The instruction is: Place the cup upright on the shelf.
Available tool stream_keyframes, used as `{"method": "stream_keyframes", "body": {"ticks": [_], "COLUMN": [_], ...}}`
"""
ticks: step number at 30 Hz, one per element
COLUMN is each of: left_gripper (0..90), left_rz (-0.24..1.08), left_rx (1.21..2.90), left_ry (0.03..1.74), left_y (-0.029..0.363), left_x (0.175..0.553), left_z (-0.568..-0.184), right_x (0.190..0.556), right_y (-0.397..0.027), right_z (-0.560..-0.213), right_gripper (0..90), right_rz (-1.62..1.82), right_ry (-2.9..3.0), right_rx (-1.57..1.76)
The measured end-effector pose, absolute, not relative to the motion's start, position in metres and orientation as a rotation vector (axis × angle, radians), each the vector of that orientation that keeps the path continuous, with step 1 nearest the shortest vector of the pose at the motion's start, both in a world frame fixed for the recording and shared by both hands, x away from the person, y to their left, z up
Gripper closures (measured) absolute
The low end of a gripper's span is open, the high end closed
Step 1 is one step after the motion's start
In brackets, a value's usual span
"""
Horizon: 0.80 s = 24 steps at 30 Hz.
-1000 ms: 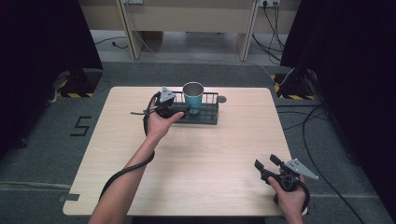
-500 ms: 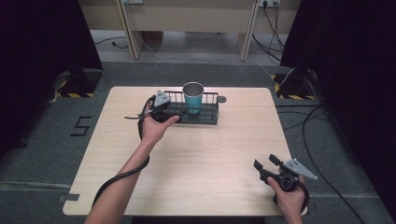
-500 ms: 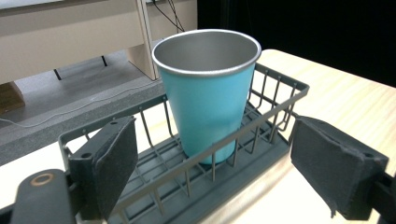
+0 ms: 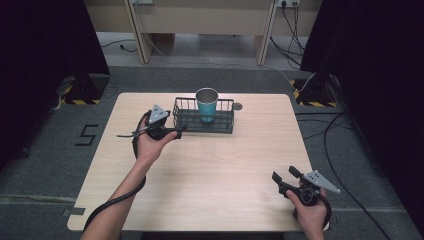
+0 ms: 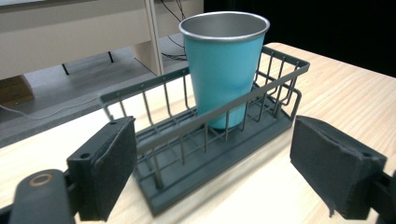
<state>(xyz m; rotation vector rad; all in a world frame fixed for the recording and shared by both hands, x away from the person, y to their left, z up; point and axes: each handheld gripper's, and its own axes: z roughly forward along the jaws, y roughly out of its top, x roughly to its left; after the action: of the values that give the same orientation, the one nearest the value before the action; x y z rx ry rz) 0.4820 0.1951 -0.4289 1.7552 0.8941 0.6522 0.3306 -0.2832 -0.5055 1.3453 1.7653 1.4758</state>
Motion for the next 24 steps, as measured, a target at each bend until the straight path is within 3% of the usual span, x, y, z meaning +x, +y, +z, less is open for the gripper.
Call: {"method": "stream_keyframes", "body": {"ticks": [24], "left_gripper": [14.4], "left_rz": [0.683], "left_rx": [1.697], "left_ry": [0.928], "left_y": [0.247], "left_x": [0.432], "left_z": [-0.444], "right_x": [0.332], "right_y": [-0.284], "right_z": [-0.505], "right_gripper": [21.7], "right_rz": [1.472], "right_ry": [1.761], "right_rx": [1.348]}}
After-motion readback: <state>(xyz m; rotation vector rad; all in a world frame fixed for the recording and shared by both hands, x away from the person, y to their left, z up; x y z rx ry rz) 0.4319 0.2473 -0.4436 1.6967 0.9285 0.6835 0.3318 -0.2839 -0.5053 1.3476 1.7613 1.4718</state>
